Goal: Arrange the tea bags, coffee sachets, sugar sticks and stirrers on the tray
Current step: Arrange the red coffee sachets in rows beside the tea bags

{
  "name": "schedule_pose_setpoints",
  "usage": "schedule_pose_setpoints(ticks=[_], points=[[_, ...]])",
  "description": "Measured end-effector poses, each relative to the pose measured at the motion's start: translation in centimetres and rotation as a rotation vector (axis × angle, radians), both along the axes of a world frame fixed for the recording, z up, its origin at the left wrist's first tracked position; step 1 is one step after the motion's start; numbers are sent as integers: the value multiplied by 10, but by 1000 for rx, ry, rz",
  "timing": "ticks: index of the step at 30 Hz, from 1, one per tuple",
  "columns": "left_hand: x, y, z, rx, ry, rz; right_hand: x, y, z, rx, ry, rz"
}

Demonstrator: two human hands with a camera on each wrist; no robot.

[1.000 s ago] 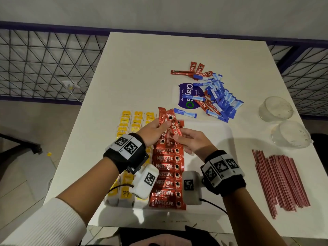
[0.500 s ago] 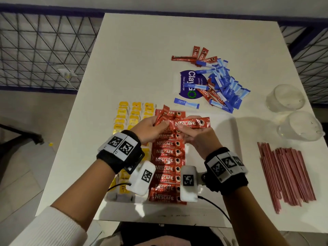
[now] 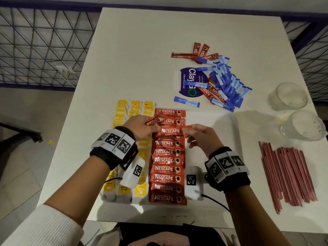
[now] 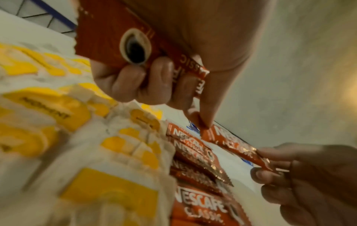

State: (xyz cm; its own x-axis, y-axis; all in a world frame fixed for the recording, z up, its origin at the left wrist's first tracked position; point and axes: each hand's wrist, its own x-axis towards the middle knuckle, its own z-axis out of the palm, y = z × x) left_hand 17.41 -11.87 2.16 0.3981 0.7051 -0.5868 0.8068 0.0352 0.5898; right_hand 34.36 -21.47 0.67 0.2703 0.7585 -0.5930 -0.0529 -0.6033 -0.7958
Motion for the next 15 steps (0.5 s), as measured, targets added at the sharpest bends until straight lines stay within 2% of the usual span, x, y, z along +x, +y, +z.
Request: schedule_pose_setpoints(ticks=[6, 12, 15], points=[[2, 0, -3, 91, 218, -195, 4, -1, -11, 8, -156, 46], [6, 0, 1, 196, 392, -288, 4, -2, -16, -11, -140, 42], [8, 0, 3, 188, 396, -302, 4, -1, -19, -35, -132, 14]])
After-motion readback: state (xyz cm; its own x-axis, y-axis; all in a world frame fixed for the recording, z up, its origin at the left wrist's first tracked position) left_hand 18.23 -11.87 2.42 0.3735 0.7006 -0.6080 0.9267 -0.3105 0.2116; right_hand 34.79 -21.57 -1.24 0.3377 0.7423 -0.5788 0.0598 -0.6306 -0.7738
